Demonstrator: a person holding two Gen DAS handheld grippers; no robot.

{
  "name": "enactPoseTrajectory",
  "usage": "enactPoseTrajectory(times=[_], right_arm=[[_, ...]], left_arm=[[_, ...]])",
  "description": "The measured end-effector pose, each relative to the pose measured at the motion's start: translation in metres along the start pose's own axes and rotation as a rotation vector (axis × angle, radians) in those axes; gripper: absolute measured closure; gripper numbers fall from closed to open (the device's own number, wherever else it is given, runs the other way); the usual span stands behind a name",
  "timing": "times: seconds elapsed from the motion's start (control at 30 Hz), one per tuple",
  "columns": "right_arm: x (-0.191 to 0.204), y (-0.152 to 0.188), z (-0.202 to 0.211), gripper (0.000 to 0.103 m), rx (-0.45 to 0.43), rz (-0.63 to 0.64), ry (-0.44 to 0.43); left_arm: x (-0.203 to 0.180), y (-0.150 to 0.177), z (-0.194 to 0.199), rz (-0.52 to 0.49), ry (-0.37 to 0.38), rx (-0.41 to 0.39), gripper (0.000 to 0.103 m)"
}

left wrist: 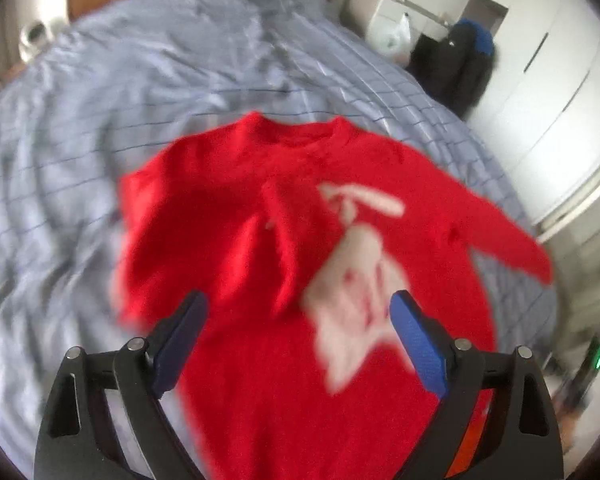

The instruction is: Fold small clothes

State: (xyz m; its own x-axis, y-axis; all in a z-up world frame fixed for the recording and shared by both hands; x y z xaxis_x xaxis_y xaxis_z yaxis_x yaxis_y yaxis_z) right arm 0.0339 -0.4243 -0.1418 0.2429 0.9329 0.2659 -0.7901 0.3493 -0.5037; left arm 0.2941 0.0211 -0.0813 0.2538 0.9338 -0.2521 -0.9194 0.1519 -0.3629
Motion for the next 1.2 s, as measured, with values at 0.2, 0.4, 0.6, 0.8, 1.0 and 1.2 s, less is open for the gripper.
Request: enactPoseTrajectory(times=[0.2, 0.4, 0.6, 0.8, 1.0, 1.2], right_arm=[[0.033, 0.038, -0.008, 0.068, 0.056, 0.062, -0.057], [0.039, 0.042, -0.008, 0.061, 0.061, 0.108, -0.054], [0.031, 0.040, -0.017, 0.061, 0.086, 0.064, -0.071], [0.034, 0.042, -0.014, 0.061, 0.072, 0.078, -0.071], [0.044, 0.045, -0.018, 0.060, 0.078, 0.106, -0.058], [0.062, 0.050, -0.023, 0.060, 0.099, 0.162, -0.037]], left_arm=[[-0.004, -0.065, -0.075, 0.070, -0.085, 0.098, 0.029], [-0.004, -0.065, -0.111, 0.114, -0.143, 0.150, 0.097], [0.008, -0.048, -0.026, 0.196, -0.065, -0.076, 0.096], [0.115, 0.001, 0.110, 0.481, -0.069, -0.349, 0.096], [0.257, 0.109, 0.153, 0.820, -0.369, -0.412, 0.094], [0.321, 0.180, 0.115, 1.012, -0.312, -0.337, 0.066]])
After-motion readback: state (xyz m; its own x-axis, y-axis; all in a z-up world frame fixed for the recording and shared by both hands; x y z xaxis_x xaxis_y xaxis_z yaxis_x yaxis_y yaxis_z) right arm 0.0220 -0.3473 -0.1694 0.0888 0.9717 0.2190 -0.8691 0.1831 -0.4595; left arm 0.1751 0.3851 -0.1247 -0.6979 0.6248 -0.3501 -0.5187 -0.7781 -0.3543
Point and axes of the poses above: each gripper's, at about its wrist camera, not at the fingertips, and z roughly against the way its jaws point, x to its left, y to its underside, the point moved 3 cm from there along -z, roughly the way its jaws point, and after that the axes turned 8 degrees about x, right-handed, at the moved point
